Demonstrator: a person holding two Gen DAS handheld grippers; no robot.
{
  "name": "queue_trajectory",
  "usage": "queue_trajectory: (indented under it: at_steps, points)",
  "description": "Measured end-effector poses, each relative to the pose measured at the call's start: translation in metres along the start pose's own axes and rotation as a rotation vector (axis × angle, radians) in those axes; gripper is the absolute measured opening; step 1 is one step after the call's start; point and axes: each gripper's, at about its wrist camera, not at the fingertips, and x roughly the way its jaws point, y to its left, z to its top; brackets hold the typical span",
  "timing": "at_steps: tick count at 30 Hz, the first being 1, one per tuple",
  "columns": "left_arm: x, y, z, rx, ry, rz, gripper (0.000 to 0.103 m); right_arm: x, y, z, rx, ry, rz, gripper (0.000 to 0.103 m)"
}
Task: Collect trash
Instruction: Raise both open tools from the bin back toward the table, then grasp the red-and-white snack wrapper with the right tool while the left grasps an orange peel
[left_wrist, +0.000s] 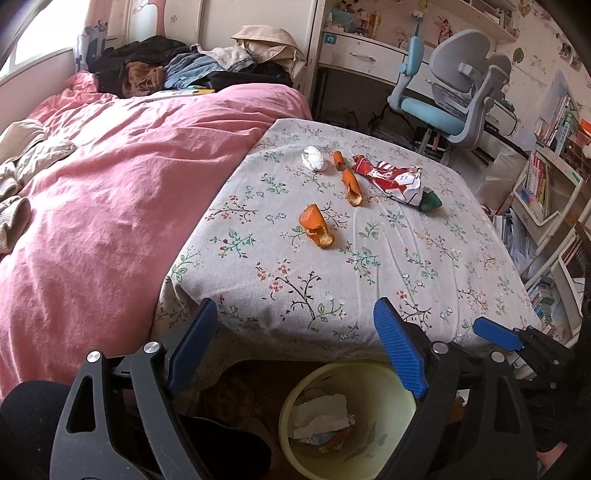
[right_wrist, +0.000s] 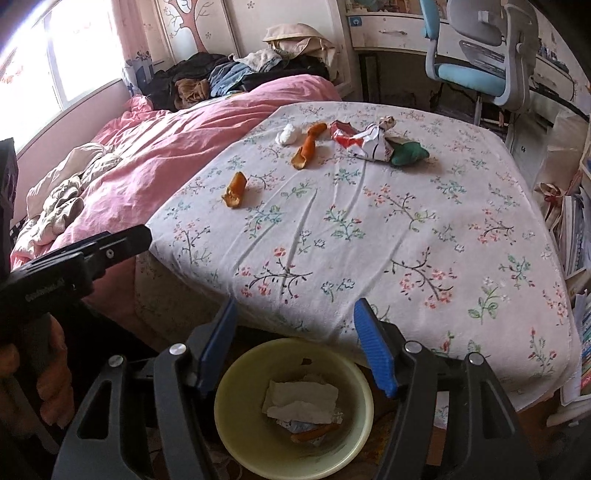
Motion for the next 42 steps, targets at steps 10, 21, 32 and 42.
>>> queue_trajectory:
  at_steps: [10,21,32,42]
  points:
    - [0.001,0.0,-0.001,0.001,0.003,0.003,0.084,0.002,-0.003,-0.001,0.012,-0.01,-0.013,0.064]
    - [0.002,0.0,-0.001,-0.004,0.007,0.001,0.085,0.003,-0.003,0.0,0.01,-0.02,-0.016,0.064]
    - [0.029,0.021,0.021,-0.163,0.061,-0.037,0.085,0.01,0.003,0.042,-0.074,-0.039,-0.06,0.068]
    - [0.067,0.013,0.05,-0.19,0.089,-0.017,0.085,0.05,-0.029,0.108,-0.094,-0.04,-0.118,0.068]
